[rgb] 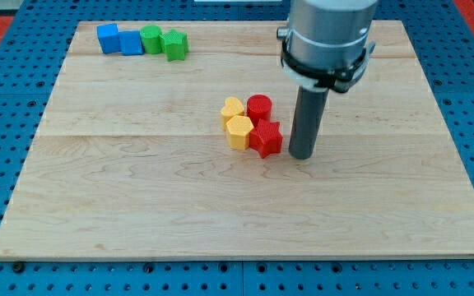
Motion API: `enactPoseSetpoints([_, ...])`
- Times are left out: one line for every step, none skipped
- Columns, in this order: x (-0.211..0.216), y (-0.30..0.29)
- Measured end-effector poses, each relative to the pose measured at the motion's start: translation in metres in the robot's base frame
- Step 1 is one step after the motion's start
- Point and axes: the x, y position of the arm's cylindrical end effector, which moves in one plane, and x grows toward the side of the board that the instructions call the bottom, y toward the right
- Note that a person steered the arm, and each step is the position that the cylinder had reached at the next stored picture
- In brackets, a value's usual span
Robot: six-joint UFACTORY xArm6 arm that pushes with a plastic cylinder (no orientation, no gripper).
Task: Place the red circle diagonally top right the red star
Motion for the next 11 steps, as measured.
enactPoseSetpoints([0.034,-0.043])
enactPoseSetpoints([0.011,-0.065])
enactPoseSetpoints([-0.008,-0.062])
enactPoseSetpoints([-0.008,-0.057])
enactPoseSetpoints([-0.021,-0.08])
enactPoseSetpoints([-0.06,-0.077])
enactPoseSetpoints([-0.095,-0.031])
enactPoseSetpoints([-0.099,0.013])
enactPoseSetpoints([-0.101,-0.001])
enactPoseSetpoints([-0.121,-0.011])
enactPoseSetpoints([-0.071,-0.065])
